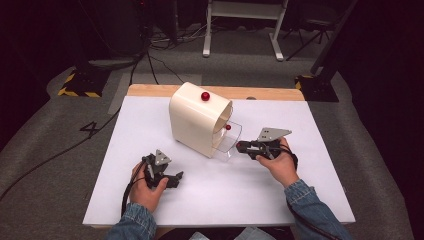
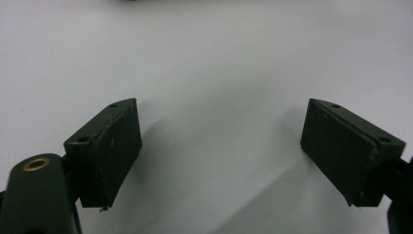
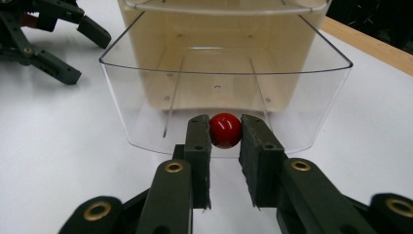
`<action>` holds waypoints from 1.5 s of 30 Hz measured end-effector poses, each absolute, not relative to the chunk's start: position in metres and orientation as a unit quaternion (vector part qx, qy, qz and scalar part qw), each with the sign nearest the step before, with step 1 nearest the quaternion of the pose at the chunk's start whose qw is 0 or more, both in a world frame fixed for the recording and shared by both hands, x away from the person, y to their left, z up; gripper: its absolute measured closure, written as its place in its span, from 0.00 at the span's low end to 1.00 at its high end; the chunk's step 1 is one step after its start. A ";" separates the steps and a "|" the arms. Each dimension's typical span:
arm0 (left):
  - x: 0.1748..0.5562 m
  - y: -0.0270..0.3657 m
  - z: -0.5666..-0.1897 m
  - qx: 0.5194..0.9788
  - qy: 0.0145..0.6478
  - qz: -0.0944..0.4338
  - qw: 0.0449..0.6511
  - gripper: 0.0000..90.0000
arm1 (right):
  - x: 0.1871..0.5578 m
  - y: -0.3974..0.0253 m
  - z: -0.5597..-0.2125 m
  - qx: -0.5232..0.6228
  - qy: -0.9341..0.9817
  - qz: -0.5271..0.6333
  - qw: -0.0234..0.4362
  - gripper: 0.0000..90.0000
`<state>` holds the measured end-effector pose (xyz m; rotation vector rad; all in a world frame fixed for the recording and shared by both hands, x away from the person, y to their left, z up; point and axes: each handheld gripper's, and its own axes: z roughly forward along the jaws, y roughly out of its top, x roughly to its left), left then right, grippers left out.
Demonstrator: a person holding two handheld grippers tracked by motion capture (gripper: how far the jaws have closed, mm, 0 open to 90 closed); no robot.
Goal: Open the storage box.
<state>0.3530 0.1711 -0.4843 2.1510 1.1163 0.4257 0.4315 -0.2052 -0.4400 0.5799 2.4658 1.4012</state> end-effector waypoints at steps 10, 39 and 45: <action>0.354 0.171 -0.484 0.824 0.428 0.161 0.335 0.17 | 0.416 -0.233 -0.437 0.208 0.844 0.480 0.122 0.82; 0.354 0.171 -0.484 0.824 0.429 0.159 0.335 0.17 | 0.406 -0.256 -0.470 0.239 0.853 0.455 0.089 0.73; 0.354 0.171 -0.484 0.824 0.430 0.159 0.335 0.17 | 0.403 -0.261 -0.462 0.241 0.847 0.463 0.097 0.70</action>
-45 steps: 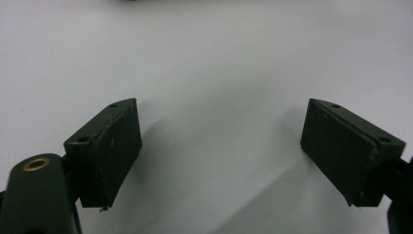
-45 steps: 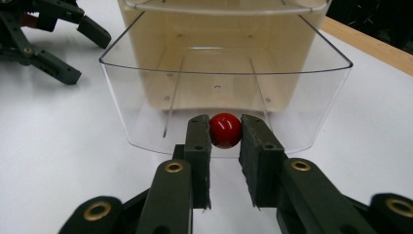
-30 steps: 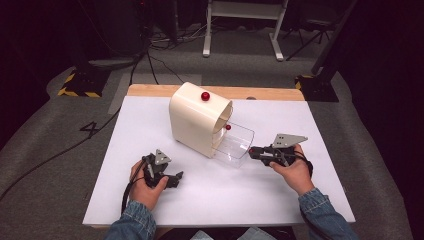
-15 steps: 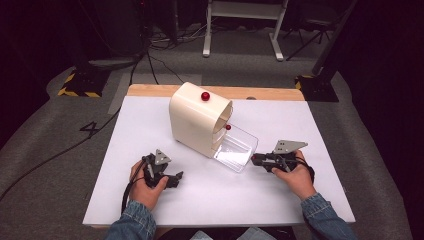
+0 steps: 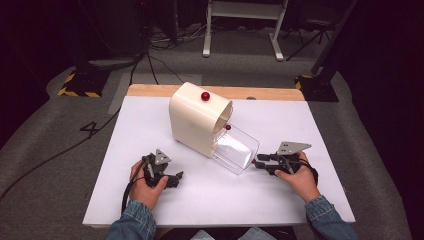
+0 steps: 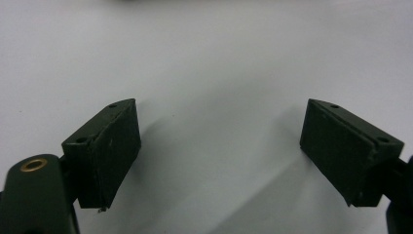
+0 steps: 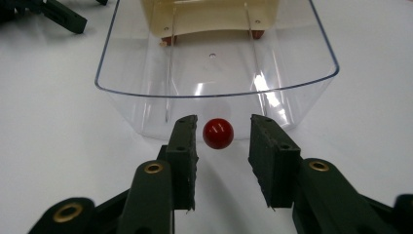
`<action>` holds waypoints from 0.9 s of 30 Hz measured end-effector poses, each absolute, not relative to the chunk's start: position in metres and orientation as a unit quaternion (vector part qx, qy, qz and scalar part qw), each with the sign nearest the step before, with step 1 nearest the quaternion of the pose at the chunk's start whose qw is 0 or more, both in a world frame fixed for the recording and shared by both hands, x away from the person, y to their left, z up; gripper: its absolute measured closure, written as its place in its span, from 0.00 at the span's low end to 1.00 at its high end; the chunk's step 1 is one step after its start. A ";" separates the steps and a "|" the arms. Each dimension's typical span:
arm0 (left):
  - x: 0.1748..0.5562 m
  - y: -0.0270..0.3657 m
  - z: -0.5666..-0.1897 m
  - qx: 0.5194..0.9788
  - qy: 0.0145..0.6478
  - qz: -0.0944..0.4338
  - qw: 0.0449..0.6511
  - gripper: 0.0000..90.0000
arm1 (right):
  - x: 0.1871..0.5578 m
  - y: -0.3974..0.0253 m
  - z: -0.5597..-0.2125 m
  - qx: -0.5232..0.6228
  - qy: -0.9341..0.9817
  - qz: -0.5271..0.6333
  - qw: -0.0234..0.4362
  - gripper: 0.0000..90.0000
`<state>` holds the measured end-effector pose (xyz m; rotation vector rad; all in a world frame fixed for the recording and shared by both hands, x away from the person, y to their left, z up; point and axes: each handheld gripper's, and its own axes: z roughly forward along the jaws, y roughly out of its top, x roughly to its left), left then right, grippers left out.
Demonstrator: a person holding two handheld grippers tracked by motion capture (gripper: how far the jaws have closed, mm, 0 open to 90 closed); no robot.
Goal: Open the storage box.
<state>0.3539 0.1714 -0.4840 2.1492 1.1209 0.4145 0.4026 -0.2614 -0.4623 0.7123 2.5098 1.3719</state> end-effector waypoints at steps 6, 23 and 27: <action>0.354 0.171 -0.484 0.824 0.429 0.159 0.335 0.17 | 0.402 -0.267 -0.450 0.248 0.838 0.475 0.106 0.68; 0.354 0.171 -0.484 0.824 0.429 0.159 0.335 0.17 | 0.406 -0.256 -0.374 0.237 0.812 0.515 0.135 0.61; 0.354 0.171 -0.484 0.824 0.430 0.158 0.335 0.17 | 0.409 -0.246 -0.366 0.230 0.812 0.519 0.135 0.61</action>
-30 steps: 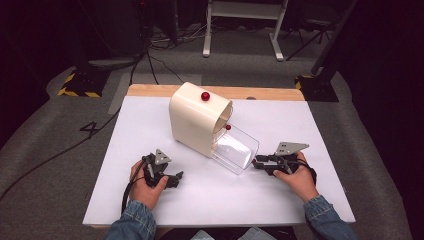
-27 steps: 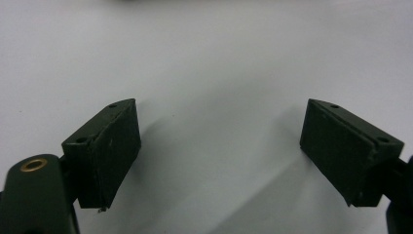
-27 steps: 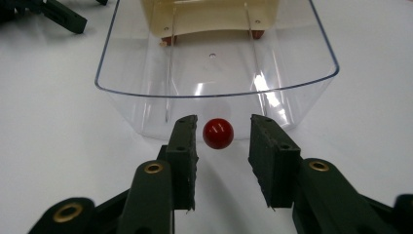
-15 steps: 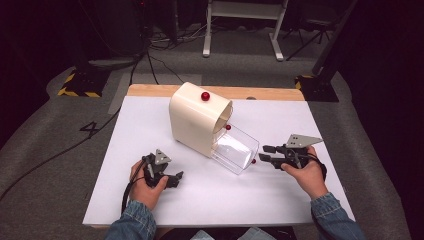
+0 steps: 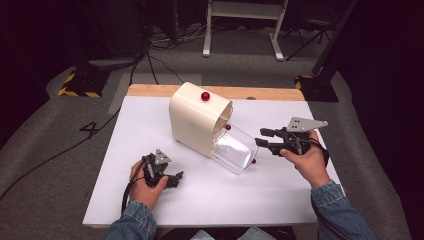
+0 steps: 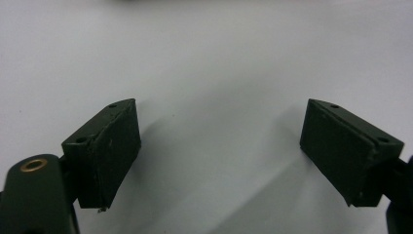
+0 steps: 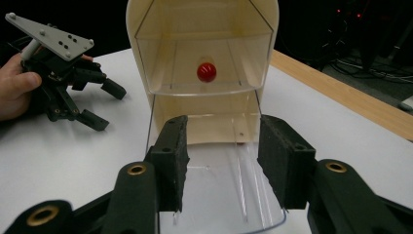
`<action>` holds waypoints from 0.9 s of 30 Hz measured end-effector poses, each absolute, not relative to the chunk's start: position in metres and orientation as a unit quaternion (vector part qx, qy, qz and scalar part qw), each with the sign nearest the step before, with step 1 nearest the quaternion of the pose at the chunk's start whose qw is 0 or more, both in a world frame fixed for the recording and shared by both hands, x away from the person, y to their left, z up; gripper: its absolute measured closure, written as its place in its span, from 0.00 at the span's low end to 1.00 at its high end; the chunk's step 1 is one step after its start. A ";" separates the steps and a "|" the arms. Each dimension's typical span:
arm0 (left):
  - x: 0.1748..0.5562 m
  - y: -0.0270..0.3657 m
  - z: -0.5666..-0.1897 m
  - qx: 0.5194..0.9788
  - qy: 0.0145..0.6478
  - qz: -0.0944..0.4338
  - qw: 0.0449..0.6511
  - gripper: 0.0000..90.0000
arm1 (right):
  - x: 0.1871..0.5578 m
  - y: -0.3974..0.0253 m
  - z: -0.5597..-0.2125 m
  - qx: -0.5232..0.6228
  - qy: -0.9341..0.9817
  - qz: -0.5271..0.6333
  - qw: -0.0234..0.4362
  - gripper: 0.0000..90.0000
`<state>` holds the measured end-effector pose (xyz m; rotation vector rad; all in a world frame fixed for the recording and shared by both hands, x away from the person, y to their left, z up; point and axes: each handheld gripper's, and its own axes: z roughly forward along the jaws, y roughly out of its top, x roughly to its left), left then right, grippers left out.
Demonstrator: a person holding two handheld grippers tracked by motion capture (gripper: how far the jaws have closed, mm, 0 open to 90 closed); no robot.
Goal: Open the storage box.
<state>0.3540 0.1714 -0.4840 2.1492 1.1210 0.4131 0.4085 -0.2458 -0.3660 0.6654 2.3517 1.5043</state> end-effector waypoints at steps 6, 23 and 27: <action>0.354 0.172 -0.484 0.824 0.428 0.160 0.335 0.17 | 0.414 -0.227 -0.361 0.215 0.817 0.517 0.134 0.60; 0.353 0.172 -0.485 0.824 0.427 0.160 0.337 0.17 | 0.440 -0.181 -0.372 0.195 0.815 0.532 0.125 0.65; 0.353 0.172 -0.485 0.823 0.428 0.160 0.337 0.17 | 0.445 -0.173 -0.380 0.194 0.817 0.528 0.128 0.67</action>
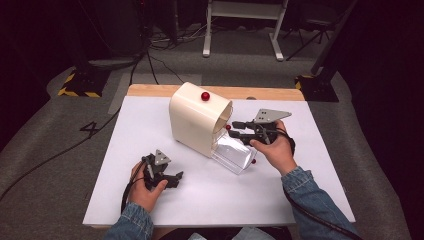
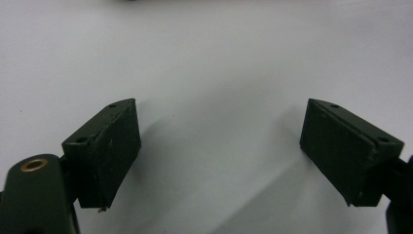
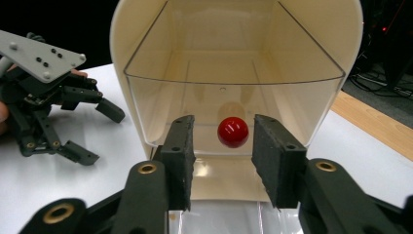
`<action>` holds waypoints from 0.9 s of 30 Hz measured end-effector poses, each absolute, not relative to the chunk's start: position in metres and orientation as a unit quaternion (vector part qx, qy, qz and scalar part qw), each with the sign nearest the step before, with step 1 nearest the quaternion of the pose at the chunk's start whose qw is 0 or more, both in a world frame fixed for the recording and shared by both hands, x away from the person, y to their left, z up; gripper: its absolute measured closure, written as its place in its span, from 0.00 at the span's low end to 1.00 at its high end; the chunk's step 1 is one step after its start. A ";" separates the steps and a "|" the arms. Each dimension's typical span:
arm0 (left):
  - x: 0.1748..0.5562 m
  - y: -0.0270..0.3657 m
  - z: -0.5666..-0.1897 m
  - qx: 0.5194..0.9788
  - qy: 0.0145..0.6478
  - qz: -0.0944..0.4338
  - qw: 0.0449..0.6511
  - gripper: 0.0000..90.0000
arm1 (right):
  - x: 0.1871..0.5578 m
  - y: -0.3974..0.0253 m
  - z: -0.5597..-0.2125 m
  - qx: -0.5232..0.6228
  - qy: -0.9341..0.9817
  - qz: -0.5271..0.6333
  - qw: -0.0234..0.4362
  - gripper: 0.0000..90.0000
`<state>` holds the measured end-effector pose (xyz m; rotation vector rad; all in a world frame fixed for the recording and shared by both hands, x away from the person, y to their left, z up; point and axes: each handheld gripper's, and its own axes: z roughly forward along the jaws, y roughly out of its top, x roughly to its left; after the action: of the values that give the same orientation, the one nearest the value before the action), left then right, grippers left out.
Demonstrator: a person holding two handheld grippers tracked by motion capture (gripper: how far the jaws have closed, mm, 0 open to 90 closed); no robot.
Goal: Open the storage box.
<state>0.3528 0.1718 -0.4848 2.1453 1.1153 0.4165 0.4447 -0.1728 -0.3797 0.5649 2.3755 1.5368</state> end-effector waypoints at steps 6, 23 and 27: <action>0.353 0.172 -0.485 0.823 0.429 0.159 0.338 0.17 | 0.450 -0.166 -0.388 0.194 0.814 0.531 0.135 0.74; 0.353 0.172 -0.485 0.823 0.428 0.160 0.337 0.17 | 0.450 -0.165 -0.394 0.193 0.810 0.532 0.151 0.83; 0.353 0.172 -0.485 0.823 0.428 0.160 0.337 0.17 | 0.448 -0.167 -0.389 0.193 0.810 0.532 0.153 0.83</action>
<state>0.3527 0.1717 -0.4847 2.1465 1.1149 0.4178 0.4480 -0.1669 -0.3893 0.5529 2.3244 1.5249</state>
